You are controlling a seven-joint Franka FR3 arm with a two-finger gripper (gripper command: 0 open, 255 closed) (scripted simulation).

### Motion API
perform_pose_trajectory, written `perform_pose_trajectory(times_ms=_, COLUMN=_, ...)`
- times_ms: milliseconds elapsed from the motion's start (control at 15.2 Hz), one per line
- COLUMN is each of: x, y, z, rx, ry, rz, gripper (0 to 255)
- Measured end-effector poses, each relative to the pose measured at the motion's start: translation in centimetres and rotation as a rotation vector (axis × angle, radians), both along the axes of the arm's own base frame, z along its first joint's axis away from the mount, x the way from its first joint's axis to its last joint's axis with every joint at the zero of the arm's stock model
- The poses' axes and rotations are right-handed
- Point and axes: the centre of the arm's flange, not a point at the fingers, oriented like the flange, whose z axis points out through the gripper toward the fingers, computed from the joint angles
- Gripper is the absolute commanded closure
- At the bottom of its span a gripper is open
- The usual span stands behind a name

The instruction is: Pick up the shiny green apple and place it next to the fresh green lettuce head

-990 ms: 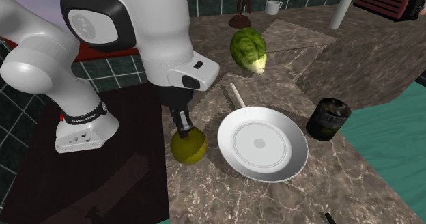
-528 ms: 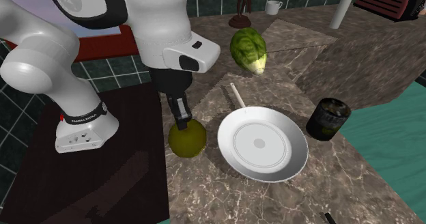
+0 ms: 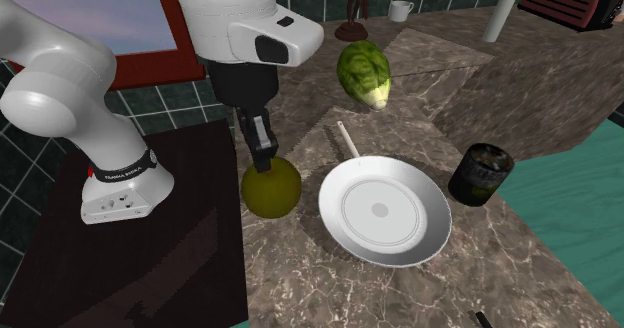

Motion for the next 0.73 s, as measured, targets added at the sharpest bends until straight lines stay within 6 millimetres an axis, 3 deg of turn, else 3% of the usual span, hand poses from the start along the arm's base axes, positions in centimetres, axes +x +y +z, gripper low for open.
perform_pose_trajectory(times_ms=726, x=-0.1, y=-0.1, z=5.8, rx=0.0, ry=0.0, rz=0.0, gripper=255)
